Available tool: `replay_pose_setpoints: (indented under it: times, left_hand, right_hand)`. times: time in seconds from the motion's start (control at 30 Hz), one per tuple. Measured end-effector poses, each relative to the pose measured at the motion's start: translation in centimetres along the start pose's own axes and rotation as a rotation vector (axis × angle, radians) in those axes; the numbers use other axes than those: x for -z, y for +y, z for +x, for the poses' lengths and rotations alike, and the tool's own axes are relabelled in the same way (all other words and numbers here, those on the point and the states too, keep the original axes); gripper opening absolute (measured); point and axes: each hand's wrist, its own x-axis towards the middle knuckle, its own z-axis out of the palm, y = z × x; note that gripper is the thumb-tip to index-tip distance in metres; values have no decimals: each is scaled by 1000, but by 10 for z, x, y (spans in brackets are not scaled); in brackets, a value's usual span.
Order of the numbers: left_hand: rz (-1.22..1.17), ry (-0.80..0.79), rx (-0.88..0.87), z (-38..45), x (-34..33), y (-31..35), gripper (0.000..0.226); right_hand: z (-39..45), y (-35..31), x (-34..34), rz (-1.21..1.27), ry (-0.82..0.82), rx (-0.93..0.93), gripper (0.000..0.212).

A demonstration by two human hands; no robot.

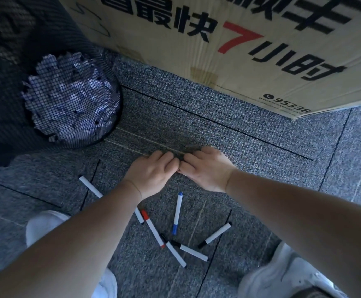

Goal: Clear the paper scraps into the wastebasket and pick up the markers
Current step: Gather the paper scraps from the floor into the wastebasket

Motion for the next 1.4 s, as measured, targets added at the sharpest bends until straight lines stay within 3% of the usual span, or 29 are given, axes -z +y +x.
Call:
replay_pose_setpoints:
  times: [0.1,0.27,0.43,0.57,0.8,0.97,1.1,1.27,1.4]
  left_hand:
    - [-43,-53,-31,5,3,-7,11]
    - [-110,-127,-39,16,9,-13,31]
    - [-169,-216,86,14,19,-21,45]
    - [-241,-290,198,3,34,-20,44]
    - [-108,-437,304,-26,40,-10,29]
    - [-116,-295,401,-33,35,-10,21]
    - [-78,-219,403,-29,28,-4,50]
    - [21,-185,327,-25,13,9,56]
    - [48,-132,263,-27,7,9,57]
  right_hand:
    - [6,3,3,39,-46,-2,7]
    - [15,5,16,155,-103,-2,14]
    - [15,11,27,217,-141,-218,26]
    - [3,12,44,288,-91,-358,18]
    - [-31,17,60,316,-254,-567,22]
    - [-50,10,48,198,-169,-460,33]
    - [-43,3,27,17,-82,-419,55]
    - [-33,-15,1,-96,23,-533,53]
    - [-27,-26,-4,-152,105,-602,40]
